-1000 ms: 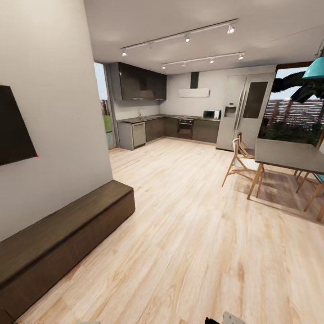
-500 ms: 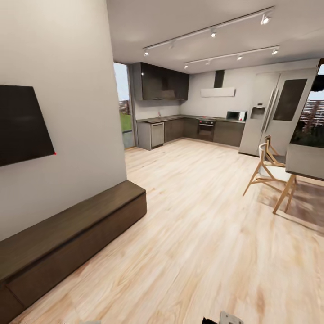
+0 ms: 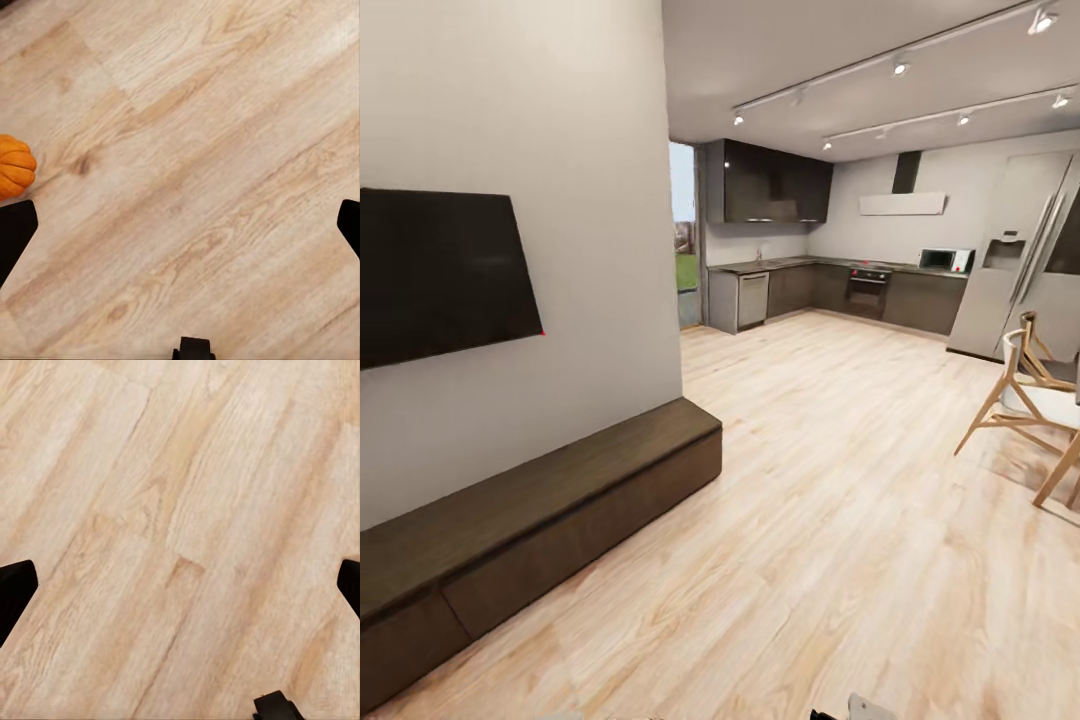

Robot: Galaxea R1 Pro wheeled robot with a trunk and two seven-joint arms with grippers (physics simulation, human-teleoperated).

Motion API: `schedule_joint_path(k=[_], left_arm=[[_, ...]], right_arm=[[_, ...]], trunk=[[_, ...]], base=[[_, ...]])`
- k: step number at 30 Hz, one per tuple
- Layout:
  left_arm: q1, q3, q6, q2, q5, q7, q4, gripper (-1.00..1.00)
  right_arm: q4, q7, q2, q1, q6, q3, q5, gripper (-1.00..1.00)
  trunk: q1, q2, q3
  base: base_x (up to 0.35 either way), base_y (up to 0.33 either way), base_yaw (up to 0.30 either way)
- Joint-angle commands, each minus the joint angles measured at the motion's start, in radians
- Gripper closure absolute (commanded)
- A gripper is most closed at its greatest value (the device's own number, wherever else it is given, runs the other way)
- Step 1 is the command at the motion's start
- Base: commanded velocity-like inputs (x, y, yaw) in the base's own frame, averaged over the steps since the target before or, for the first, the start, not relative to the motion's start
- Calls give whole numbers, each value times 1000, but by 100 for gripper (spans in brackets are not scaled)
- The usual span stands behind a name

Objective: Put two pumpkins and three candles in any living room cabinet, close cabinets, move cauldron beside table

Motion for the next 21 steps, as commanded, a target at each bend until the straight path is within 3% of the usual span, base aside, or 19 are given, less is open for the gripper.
schedule_joint_path(k=[1, 9, 21], left_arm=[[0, 0, 0, 0, 0, 0, 0, -100], [0, 1, 0, -1, -1, 0, 0, -100], [0, 0, 0, -1, 1, 0, 0, -100]], right_arm=[[0, 0, 0, 0, 0, 0, 0, -100], [0, -1, 0, 0, 1, 0, 0, -100], [0, -3, 0, 0, 2, 2, 1, -100]], trunk=[[0, 0, 0], [0, 0, 0], [0, 0, 0]], base=[[0, 0, 293], [3, 0, 293], [149, 0, 293]])
